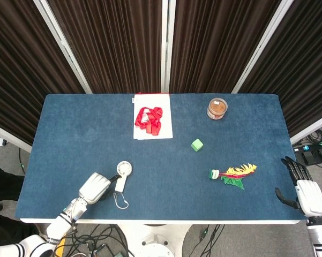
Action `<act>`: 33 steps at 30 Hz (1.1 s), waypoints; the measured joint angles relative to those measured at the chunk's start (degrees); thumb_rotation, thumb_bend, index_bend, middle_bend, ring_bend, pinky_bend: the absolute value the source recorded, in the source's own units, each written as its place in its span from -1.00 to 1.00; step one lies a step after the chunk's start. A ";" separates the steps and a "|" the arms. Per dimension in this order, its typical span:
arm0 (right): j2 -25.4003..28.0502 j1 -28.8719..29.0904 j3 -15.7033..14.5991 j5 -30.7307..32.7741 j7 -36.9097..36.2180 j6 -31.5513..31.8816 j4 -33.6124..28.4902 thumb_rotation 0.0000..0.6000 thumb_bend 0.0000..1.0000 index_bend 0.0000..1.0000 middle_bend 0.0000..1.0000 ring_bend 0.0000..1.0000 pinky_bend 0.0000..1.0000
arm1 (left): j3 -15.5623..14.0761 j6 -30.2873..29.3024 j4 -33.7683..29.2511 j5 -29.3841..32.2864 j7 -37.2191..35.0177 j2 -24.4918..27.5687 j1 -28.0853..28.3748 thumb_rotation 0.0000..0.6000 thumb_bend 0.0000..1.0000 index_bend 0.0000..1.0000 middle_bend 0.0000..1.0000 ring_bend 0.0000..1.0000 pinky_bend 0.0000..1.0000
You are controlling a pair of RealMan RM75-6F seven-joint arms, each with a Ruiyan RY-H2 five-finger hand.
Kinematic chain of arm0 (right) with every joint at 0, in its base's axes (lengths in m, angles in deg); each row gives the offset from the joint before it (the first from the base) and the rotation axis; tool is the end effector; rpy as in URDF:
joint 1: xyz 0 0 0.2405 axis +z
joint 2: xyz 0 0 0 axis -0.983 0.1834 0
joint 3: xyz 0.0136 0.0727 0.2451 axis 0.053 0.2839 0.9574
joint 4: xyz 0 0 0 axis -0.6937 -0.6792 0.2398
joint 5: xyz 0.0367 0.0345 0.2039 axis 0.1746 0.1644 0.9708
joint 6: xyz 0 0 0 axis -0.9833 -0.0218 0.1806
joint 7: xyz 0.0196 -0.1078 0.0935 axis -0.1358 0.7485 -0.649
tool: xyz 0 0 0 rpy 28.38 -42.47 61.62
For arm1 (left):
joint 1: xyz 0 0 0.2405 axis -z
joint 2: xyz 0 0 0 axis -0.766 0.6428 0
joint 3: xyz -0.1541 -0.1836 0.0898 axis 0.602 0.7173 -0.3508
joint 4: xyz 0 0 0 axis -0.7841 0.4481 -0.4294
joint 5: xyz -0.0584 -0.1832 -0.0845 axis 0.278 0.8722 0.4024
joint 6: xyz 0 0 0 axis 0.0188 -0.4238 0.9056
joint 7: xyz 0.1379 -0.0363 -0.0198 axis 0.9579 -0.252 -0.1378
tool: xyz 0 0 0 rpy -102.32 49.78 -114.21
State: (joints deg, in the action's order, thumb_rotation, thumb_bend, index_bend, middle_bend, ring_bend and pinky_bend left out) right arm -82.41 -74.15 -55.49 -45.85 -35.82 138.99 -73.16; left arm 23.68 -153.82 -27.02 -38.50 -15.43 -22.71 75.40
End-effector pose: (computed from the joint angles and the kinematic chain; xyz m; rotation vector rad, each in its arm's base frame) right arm -0.3428 -0.1771 0.1517 1.3567 -1.1650 1.0315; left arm -0.2273 0.2327 -0.0447 -2.0570 -0.8291 -0.9042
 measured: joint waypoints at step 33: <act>-0.12 -0.13 0.13 0.53 -0.77 -0.51 0.73 1.00 -0.38 -1.00 -1.00 -1.00 -1.00 | -0.14 2.51 0.75 2.87 3.12 -0.91 0.71 1.00 -0.16 -0.50 0.71 0.55 0.44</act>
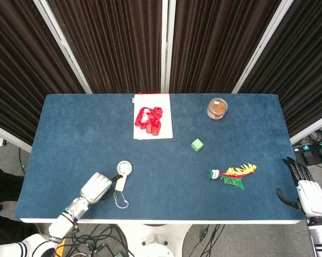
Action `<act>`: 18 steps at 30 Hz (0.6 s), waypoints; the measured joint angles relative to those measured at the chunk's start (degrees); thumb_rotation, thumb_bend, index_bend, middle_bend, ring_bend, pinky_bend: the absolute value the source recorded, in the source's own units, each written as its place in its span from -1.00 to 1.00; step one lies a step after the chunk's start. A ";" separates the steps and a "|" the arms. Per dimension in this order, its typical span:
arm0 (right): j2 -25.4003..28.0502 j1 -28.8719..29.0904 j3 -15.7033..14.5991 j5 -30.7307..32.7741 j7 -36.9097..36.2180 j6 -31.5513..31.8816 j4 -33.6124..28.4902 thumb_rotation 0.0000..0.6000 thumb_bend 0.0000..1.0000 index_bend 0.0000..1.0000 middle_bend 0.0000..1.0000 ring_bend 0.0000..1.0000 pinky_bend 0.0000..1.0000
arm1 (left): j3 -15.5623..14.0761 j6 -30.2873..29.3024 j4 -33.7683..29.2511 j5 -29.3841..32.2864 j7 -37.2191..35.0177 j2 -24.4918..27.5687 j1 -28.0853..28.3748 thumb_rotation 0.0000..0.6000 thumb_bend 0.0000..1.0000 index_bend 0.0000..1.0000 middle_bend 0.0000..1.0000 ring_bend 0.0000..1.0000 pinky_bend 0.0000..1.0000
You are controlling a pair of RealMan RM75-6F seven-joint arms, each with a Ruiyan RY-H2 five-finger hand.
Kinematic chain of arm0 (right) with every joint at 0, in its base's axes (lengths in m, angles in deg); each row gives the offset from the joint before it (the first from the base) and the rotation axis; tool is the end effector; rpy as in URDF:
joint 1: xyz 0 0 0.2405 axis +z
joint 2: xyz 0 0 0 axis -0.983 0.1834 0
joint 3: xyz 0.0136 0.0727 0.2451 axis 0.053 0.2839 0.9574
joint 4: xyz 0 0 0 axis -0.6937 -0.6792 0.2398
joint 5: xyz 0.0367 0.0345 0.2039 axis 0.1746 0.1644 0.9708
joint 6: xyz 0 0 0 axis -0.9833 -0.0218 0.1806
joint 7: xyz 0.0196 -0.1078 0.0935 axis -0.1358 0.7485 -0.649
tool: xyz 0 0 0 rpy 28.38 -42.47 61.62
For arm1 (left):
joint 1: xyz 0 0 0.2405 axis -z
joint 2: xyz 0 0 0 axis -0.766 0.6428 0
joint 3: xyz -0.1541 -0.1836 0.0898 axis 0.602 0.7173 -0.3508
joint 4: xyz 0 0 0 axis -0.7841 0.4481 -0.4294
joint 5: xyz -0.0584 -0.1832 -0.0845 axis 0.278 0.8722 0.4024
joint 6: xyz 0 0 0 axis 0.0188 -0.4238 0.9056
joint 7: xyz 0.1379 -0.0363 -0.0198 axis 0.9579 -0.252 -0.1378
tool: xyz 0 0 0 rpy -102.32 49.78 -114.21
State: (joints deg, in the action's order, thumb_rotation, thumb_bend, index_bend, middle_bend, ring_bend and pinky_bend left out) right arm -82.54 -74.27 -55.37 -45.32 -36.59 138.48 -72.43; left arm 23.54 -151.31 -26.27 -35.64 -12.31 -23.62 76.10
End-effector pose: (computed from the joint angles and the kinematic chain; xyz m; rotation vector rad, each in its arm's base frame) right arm -0.3470 -0.1770 0.1524 1.3442 -1.1758 1.0234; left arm -0.2318 0.2350 -0.0532 -2.0767 -0.8215 -0.8246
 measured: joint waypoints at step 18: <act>-0.99 0.05 -0.15 0.43 -1.47 -0.94 1.87 1.00 -0.38 -1.00 -1.00 -1.00 -1.00 | 1.46 -7.35 -7.66 0.22 -0.52 7.62 -2.38 1.00 -0.19 -0.50 0.59 0.48 0.42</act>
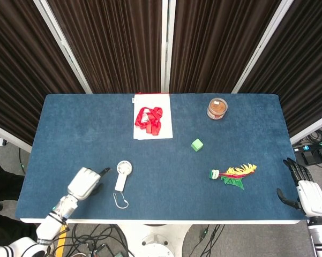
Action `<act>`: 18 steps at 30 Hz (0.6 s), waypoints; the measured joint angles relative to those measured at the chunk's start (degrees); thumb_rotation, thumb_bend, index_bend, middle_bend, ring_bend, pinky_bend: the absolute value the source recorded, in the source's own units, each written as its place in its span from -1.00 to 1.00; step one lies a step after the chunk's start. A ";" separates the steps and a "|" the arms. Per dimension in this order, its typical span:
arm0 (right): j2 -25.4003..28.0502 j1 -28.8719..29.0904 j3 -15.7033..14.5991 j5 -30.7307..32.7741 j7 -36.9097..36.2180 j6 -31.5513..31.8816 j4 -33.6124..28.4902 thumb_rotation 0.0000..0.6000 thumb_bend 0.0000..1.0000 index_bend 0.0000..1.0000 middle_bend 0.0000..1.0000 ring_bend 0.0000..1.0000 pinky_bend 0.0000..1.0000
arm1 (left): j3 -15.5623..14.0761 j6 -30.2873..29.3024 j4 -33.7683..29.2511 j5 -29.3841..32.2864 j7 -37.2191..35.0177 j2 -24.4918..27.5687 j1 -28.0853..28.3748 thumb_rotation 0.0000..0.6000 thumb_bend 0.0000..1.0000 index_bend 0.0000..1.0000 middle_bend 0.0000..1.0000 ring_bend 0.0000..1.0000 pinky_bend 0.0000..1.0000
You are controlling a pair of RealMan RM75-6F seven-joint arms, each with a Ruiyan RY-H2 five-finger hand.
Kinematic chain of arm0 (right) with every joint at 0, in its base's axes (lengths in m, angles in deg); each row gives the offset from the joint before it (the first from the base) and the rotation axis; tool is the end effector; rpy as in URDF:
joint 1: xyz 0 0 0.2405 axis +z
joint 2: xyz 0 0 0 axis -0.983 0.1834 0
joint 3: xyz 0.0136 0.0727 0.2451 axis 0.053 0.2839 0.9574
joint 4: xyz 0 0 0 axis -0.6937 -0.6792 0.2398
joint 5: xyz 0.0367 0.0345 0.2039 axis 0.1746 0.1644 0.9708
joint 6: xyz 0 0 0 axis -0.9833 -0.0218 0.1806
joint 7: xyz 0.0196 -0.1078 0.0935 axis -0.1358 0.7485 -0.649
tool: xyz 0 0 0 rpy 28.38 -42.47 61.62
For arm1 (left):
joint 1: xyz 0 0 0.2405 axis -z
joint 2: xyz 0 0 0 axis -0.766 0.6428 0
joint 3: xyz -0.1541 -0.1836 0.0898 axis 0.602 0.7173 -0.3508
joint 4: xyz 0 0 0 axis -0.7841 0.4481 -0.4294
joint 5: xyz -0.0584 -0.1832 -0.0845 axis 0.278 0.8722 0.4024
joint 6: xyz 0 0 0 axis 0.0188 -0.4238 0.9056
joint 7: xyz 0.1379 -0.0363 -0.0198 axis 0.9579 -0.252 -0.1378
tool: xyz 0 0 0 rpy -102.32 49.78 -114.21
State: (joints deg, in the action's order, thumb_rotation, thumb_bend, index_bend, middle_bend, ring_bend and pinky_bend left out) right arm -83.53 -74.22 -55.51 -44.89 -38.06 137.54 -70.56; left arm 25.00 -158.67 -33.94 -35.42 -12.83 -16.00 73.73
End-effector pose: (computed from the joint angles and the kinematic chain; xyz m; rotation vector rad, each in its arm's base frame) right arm -0.3540 -0.1769 0.1486 1.3348 -1.1999 1.0135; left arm -0.2329 0.2379 -0.0001 -1.9211 -0.8110 -0.9171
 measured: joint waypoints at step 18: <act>-0.25 -0.49 0.63 -0.64 1.43 2.44 -1.52 1.00 -0.38 -1.00 -1.00 -1.00 -1.00 | 4.03 -11.24 5.16 7.93 -7.42 6.03 -9.71 1.00 -0.44 -0.62 -0.70 -0.81 -0.48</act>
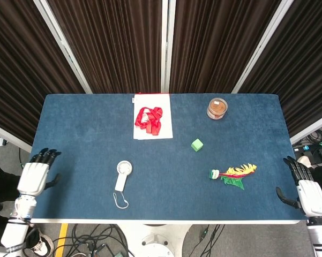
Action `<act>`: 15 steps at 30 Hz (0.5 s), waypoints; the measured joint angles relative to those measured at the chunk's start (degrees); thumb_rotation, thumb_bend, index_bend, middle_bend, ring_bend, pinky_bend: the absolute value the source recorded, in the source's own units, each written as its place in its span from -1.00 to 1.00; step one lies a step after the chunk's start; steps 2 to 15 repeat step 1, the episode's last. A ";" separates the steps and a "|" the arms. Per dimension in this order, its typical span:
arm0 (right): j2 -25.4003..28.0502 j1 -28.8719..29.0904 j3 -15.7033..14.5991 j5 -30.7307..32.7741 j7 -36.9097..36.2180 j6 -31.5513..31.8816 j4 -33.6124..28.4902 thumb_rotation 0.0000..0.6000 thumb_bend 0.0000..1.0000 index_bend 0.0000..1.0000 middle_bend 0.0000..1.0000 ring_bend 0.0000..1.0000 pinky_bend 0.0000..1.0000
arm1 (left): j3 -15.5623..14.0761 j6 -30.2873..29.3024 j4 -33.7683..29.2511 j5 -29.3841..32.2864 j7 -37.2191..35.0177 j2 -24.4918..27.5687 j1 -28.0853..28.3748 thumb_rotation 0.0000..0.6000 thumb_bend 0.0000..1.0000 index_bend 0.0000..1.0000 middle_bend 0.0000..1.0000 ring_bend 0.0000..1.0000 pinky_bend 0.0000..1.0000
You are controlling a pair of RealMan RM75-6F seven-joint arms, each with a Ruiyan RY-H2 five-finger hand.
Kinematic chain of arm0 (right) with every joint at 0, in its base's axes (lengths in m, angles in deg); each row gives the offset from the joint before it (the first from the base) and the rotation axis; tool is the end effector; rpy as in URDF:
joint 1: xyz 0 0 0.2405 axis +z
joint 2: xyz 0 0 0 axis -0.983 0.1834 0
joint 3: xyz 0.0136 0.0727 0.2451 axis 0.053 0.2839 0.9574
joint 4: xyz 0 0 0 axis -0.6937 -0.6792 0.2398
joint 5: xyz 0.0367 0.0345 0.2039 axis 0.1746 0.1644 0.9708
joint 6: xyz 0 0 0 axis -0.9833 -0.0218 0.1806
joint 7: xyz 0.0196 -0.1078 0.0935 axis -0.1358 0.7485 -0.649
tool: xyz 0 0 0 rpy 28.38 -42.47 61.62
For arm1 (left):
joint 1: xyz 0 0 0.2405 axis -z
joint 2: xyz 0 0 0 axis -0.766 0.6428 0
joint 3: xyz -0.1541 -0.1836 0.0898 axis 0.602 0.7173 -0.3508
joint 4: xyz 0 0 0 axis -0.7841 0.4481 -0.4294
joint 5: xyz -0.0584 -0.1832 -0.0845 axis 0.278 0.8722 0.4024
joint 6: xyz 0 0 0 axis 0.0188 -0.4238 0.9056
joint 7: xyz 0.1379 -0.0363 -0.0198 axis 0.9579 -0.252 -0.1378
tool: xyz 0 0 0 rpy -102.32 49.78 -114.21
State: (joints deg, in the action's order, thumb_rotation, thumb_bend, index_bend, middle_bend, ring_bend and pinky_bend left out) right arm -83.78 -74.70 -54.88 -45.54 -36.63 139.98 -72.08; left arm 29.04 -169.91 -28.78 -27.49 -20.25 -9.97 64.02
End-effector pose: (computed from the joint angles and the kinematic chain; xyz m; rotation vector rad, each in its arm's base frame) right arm -0.3445 -0.1765 0.1494 1.3257 -1.1639 1.0584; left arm -0.3143 0.2300 0.0840 -1.4842 -0.8443 -0.8501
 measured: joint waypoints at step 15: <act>-0.01 -0.02 -0.06 -0.12 0.32 0.05 -0.12 1.00 -0.38 -1.00 -1.00 -1.00 -1.00 | 0.26 -0.36 0.52 0.18 -0.74 0.12 -0.29 1.00 -0.44 -0.62 -0.70 -0.81 -0.48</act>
